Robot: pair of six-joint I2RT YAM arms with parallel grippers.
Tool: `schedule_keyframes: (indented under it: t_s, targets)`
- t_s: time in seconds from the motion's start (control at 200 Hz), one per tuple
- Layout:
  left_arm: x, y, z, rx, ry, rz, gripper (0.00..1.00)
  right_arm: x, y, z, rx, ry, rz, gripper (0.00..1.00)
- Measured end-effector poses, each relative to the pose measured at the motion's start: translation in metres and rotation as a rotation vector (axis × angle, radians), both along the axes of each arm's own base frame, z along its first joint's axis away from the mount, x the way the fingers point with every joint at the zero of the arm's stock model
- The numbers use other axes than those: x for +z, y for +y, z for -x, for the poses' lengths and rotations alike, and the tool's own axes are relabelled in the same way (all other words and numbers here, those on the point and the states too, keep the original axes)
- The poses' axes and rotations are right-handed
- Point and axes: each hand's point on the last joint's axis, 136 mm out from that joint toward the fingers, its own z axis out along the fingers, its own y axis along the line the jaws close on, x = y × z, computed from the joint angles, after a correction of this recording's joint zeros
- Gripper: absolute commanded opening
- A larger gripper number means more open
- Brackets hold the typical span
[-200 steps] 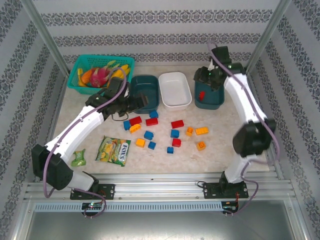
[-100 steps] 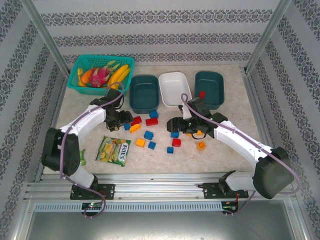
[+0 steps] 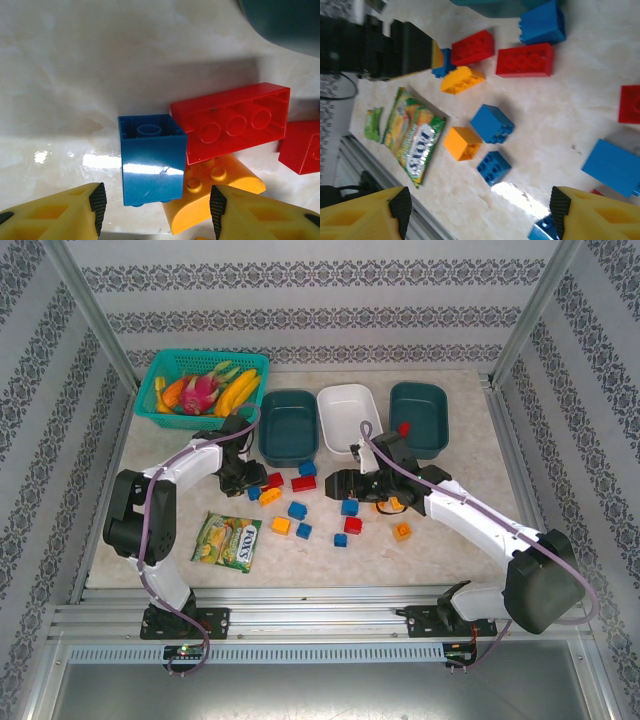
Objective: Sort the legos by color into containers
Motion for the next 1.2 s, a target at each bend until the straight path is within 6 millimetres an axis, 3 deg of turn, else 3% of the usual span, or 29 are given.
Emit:
schedule_keyframes:
  t_s: [0.155, 0.4, 0.665, 0.919, 1.199]
  targets:
    - [-0.005, 0.002, 0.0, -0.015, 0.006, -0.017, 0.54, 0.012, 0.009, -0.006, 0.005, -0.03, -0.062, 0.78]
    - [-0.007, 0.006, -0.001, -0.034, 0.0, -0.045, 0.52, 0.006, 0.013, -0.008, 0.007, -0.005, -0.068, 0.77]
    - [-0.01, 0.008, -0.001, -0.058, 0.0, -0.062, 0.59, 0.006, 0.013, -0.008, 0.002, 0.0, -0.072, 0.77]
    - [-0.009, 0.005, -0.002, -0.063, -0.003, -0.043, 0.59, 0.005, 0.013, -0.009, 0.001, 0.003, -0.07, 0.77]
    - [-0.009, 0.003, -0.003, -0.064, -0.008, -0.037, 0.5, 0.004, 0.013, -0.009, 0.001, 0.005, -0.069, 0.76]
